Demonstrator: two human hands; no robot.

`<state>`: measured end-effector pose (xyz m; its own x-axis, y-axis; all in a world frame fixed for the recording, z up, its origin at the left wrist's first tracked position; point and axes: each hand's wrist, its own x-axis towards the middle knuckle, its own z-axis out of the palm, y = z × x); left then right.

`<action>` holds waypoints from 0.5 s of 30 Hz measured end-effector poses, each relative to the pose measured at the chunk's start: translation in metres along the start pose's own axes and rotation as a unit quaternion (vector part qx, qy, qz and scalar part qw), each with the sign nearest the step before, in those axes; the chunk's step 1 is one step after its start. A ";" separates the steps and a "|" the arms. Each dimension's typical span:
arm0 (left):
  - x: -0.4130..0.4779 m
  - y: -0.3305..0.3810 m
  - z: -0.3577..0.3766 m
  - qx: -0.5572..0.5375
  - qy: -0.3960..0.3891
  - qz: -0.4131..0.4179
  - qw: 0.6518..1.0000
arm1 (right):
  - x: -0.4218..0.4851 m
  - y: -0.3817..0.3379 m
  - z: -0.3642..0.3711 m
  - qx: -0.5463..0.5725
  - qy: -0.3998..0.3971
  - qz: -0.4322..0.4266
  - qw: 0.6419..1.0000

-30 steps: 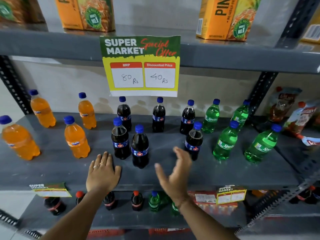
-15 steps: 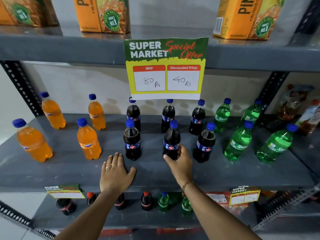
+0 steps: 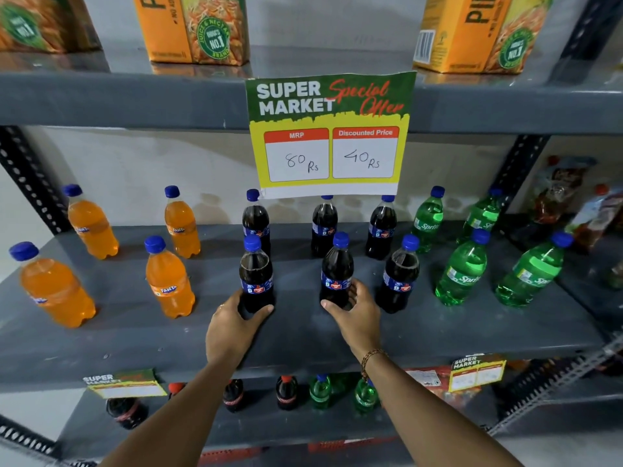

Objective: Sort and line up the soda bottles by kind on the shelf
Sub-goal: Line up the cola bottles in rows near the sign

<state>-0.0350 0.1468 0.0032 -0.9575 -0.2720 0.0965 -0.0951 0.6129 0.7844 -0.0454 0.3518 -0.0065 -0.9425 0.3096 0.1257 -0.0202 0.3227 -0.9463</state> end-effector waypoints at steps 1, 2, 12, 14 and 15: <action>0.000 0.000 0.000 0.002 -0.004 0.004 1.000 | 0.000 0.000 0.000 0.000 -0.002 -0.001 1.000; 0.001 -0.002 0.001 0.004 -0.007 0.010 1.000 | -0.001 0.000 0.000 -0.003 -0.004 -0.003 1.000; -0.030 0.018 0.036 0.059 0.110 0.337 0.933 | -0.015 0.020 -0.057 0.006 0.222 -0.092 0.971; -0.041 0.037 0.058 0.061 -0.002 0.384 0.921 | -0.001 0.025 -0.080 0.008 0.286 -0.071 0.955; -0.048 0.048 0.071 0.071 -0.057 0.381 0.920 | 0.007 0.028 -0.092 0.010 0.314 -0.059 0.947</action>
<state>-0.0126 0.2419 -0.0070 -0.7829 0.3518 0.5132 0.5884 0.6867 0.4268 -0.0213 0.4456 -0.0046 -0.5486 0.7463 0.3770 -0.1256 0.3723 -0.9196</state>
